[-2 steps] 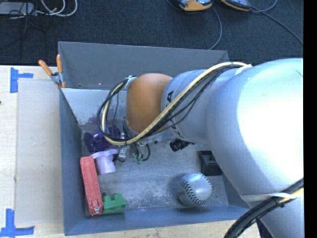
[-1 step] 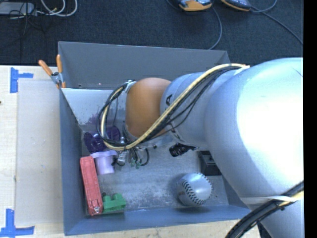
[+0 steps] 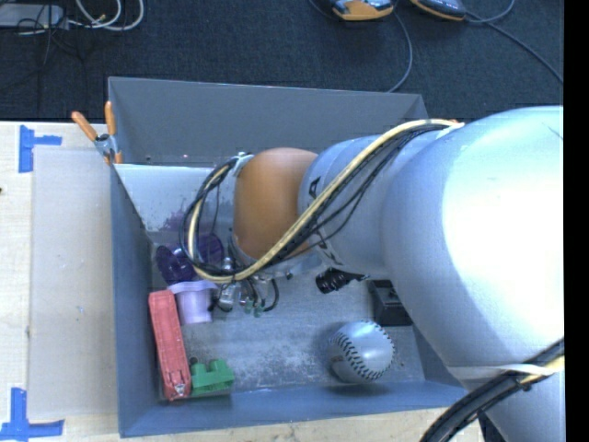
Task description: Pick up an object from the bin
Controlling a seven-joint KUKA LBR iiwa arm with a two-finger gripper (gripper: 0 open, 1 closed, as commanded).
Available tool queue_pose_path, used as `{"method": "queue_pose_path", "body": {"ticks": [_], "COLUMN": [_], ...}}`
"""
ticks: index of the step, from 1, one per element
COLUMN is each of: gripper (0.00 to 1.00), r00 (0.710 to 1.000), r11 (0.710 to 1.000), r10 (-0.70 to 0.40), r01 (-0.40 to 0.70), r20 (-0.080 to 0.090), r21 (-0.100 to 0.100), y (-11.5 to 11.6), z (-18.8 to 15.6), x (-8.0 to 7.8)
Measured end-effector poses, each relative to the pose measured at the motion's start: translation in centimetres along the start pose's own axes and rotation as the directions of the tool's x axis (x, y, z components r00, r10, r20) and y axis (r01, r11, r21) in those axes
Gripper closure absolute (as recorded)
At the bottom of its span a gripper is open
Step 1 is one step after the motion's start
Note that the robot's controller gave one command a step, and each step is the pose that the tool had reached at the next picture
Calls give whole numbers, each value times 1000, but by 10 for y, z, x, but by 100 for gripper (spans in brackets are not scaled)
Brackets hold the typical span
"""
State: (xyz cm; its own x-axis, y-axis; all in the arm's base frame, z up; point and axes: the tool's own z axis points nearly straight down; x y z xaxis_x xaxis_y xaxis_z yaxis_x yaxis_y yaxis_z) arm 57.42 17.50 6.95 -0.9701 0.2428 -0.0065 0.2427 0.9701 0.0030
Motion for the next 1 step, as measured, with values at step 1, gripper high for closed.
{"method": "queue_pose_path", "body": {"ticks": [1], "gripper": [100], "r00": [1000], "r11": [1000], "r10": [11], "r01": [-11], "r20": [0], "r21": [-1], "y": [4], "z": [0], "x": [1]}}
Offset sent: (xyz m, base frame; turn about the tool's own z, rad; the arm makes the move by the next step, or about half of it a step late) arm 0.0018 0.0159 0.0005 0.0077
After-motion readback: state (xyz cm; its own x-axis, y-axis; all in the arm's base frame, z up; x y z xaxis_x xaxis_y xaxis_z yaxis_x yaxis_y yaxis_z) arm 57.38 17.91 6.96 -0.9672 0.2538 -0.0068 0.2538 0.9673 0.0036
